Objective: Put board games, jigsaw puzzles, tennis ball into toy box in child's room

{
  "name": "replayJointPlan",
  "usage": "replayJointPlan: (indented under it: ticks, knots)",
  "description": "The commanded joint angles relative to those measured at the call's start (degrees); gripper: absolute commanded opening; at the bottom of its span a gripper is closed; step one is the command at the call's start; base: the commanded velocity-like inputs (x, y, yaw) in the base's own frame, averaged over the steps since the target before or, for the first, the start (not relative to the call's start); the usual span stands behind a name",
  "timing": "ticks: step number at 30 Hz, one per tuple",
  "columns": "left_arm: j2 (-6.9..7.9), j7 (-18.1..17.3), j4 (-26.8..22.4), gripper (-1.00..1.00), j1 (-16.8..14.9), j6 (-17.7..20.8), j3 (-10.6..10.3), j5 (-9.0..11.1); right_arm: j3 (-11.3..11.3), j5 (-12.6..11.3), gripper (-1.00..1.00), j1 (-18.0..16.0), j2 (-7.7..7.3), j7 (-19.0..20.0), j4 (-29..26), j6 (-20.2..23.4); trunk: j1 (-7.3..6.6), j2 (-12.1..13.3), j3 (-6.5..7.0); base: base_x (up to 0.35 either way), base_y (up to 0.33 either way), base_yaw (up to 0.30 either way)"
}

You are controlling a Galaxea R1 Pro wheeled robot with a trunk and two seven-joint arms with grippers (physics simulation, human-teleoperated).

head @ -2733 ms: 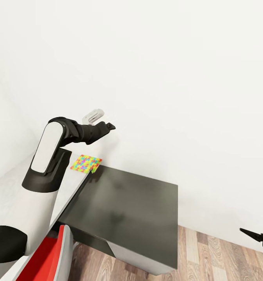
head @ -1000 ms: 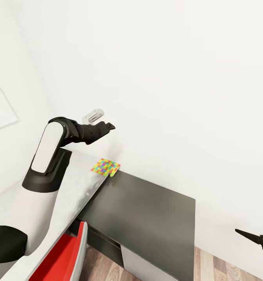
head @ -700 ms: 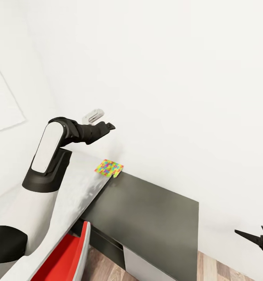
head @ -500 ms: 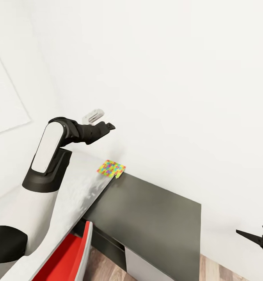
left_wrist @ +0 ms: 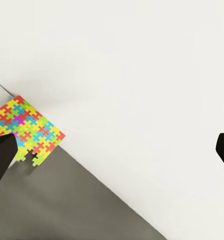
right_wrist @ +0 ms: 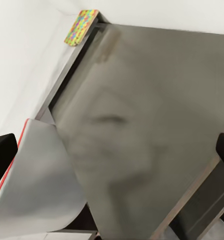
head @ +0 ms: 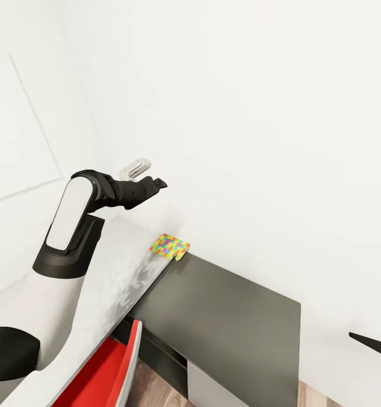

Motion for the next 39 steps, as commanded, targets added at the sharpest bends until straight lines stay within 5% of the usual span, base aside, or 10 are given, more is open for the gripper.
replayJointPlan:
  ticks: [1, 7, 19, 32, 39]
  knots:
    - [0.04, 0.52, -0.04, 1.00, -0.09, 0.23, -0.05, 0.41, 0.49, -0.57, 1.00, -0.15, -0.05, 0.13, -0.10, 0.29, 0.04, -0.13, -0.07, 0.000, 0.000, 0.085]
    - [-0.49, 0.36, 0.93, 1.00, -0.09, 0.09, -0.05, 0.39, 0.48, -1.53, 1.00, -0.14, -0.11, 0.10, 0.17, 0.13, 0.04, -0.13, 0.12, 0.000, 0.000, 0.048]
    - [-4.17, 0.30, 2.66, 1.00, -0.09, -0.05, -0.11, 0.34, -0.50, -6.63, 1.00, -0.68, -0.19, 0.13, -0.58, 0.80, 0.04, -0.13, 0.23, 0.000, 0.000, 0.014]
    - [-5.71, 0.69, 3.07, 1.00, -0.02, -0.12, -1.56, 0.33, -6.43, -8.31, 1.00, -1.61, -3.51, -0.69, -13.75, 4.44, 0.04, -0.13, 0.24, 0.000, 0.000, 0.002]
    - [-5.81, 0.74, 3.09, 1.00, 0.04, -0.10, -1.73, 0.32, -7.51, -8.31, 1.00, -1.98, -4.12, -4.35, -18.66, 4.77, 0.04, -0.13, 0.25, 0.000, 0.000, 0.000]
